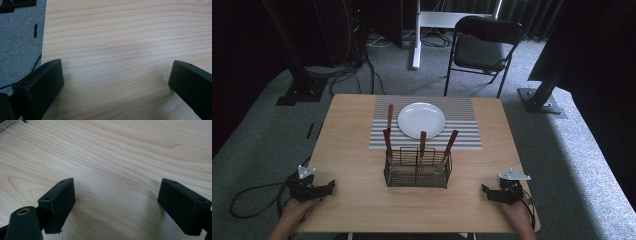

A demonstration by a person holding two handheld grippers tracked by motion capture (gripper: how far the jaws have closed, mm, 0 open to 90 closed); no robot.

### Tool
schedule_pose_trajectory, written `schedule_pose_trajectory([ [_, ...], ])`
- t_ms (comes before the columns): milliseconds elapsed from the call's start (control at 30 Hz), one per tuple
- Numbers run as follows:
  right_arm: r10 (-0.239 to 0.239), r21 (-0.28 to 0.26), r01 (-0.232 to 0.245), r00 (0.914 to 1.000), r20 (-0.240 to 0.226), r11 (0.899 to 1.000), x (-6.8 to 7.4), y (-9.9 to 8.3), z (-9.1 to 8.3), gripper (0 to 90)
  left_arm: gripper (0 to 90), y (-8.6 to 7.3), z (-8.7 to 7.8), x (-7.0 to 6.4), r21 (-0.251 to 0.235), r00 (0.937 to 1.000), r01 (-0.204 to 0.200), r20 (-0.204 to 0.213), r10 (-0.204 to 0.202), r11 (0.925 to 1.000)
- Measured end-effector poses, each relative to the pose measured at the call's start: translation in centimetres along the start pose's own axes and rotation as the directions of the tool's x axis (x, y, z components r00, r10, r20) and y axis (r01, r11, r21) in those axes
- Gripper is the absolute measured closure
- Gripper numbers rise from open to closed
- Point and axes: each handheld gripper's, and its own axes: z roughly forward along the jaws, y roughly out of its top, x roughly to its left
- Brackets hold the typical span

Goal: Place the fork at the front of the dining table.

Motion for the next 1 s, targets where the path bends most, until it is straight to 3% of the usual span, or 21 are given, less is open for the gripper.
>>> schedule_pose_trajectory([
  [267,0.012,0.045,-0.013,0.9998,0.018,0.999,0.5,0.6,-0.1,15.3,0.0,0.0,0.0,0.0,0.000,1.0000,0.000,0.000,0.000,1.0000],
  [667,0.019,0.030,-0.020,0.9994,0.028,0.999,0.8,0.5,-0.3,15.8,0.0,0.0,0.0,0.0,0.000,1.0000,0.000,0.000,0.000,1.0000],
  [1000,0.014,0.008,-0.014,0.9995,-0.027,1.000,2.3,1.6,-1.5,17.5,0.0,0.0,0.0,0.0,0.000,1.0000,0.001,0.000,-0.001,1.0000],
])
